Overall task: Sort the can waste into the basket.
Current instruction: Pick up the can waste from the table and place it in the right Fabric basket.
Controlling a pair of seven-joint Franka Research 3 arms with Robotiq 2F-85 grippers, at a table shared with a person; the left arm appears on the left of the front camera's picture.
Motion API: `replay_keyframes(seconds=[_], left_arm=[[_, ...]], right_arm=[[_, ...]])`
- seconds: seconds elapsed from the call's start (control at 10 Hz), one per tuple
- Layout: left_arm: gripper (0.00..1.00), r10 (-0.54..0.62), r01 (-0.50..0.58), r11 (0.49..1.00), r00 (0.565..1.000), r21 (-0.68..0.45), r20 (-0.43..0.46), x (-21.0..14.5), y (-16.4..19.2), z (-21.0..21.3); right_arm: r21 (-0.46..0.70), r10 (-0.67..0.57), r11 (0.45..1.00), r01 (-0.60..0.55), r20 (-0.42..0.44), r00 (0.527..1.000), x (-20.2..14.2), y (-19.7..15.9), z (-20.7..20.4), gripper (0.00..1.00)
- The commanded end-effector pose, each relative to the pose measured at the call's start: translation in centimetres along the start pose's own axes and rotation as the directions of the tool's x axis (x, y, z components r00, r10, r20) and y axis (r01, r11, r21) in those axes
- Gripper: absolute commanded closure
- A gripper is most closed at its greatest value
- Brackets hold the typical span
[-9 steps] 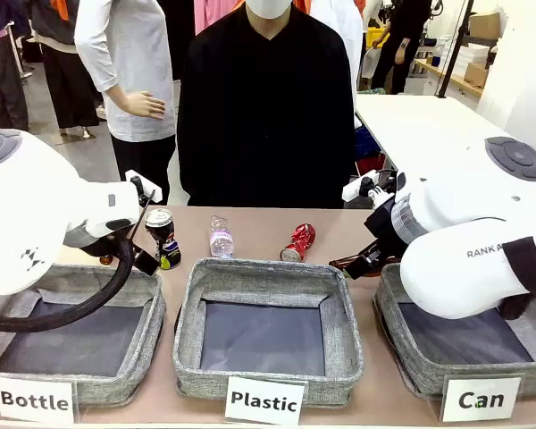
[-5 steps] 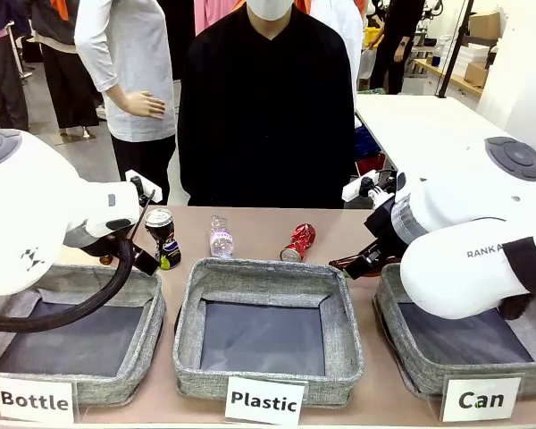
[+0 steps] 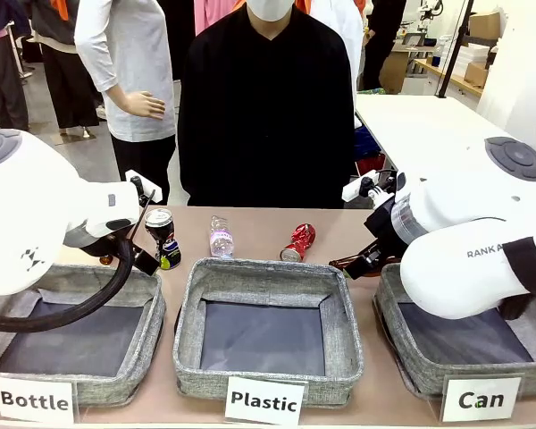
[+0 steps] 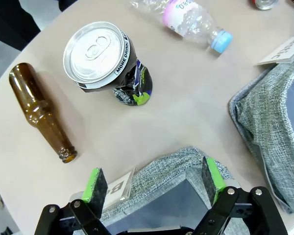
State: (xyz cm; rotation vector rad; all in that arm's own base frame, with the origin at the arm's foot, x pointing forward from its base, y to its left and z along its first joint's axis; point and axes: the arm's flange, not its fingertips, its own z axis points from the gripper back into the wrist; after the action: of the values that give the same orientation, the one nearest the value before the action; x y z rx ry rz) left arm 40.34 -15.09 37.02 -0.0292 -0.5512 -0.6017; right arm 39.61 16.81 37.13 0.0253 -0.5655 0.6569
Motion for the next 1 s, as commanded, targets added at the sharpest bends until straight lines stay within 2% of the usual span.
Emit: replay_keyframes(seconds=[0.0, 0.8, 0.9], left_arm=[[0.0, 0.0, 0.0, 1.0, 1.0, 0.0, 0.0, 0.0, 0.0, 0.0], [0.0, 0.0, 0.0, 1.0, 1.0, 0.0, 0.0, 0.0, 0.0, 0.0], [0.0, -0.023, 0.027, 0.997, 0.999, -0.079, 0.042, 0.1, -0.6, 2.5]], right_arm=[[0.0, -0.001, 1.0, 0.001, 0.0, 1.0, 0.0, 0.0, 0.0, 0.0], [0.0, 0.0, 1.0, 0.0, 0.0, 1.0, 0.0, 0.0, 0.0, 0.0], [0.056, -0.02, 0.998, 0.021, -0.011, 1.0, 0.6, -0.2, 2.2, 0.0]])
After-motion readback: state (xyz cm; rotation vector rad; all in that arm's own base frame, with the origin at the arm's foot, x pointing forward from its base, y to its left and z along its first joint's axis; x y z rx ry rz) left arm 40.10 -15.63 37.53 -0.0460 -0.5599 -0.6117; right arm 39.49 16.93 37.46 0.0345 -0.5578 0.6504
